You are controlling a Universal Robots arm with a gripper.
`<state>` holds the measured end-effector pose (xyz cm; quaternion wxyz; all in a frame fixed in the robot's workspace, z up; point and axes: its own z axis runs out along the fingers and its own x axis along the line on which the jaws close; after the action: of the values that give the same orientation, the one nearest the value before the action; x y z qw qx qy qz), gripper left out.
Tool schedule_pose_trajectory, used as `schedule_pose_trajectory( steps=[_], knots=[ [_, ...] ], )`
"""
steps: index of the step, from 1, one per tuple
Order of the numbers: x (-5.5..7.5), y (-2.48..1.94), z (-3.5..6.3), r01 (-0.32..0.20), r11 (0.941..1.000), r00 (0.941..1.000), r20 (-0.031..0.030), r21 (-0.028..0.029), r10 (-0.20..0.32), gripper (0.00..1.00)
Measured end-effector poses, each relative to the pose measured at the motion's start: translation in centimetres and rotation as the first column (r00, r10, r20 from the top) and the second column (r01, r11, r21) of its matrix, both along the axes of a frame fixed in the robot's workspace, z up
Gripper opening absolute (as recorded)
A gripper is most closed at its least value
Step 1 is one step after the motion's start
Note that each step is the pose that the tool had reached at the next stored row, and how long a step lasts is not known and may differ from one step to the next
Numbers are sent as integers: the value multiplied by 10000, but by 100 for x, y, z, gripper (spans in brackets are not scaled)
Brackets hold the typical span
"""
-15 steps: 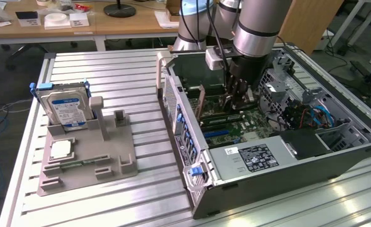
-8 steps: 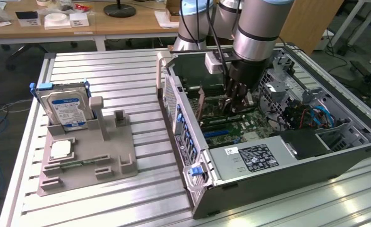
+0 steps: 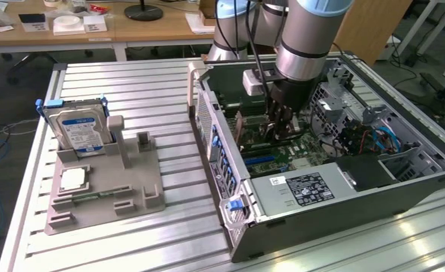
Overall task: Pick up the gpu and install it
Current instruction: 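Insert the gpu into the slot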
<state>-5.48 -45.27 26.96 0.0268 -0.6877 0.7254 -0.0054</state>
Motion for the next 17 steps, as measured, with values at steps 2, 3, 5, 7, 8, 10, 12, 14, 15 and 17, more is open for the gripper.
schedule_pose_trajectory(
  steps=[2,3,5,7,8,10,12,14,15,17],
  knots=[
    [-8,-1,-30,-1,10000,10000,-1,-2,1,28],
    [-8,-5,-46,-3,10000,10000,-1,-2,3,28],
    [-9,-26,-69,-2,10000,10000,-2,-2,2,28],
    [-13,-40,-83,1,10000,10000,0,0,-1,28],
    [-23,-40,-87,1,10000,10000,0,-1,-1,28],
    [-36,-40,-98,-1,10000,10000,-1,0,1,28],
    [-37,-43,-122,-2,10000,10000,-1,-2,2,28],
    [-38,-49,-144,-1,10000,10000,-2,-3,1,28],
    [-45,-49,-154,0,10000,10000,0,-1,0,28],
    [-56,-50,-181,-2,10000,10000,-1,-1,2,28]
  ],
)
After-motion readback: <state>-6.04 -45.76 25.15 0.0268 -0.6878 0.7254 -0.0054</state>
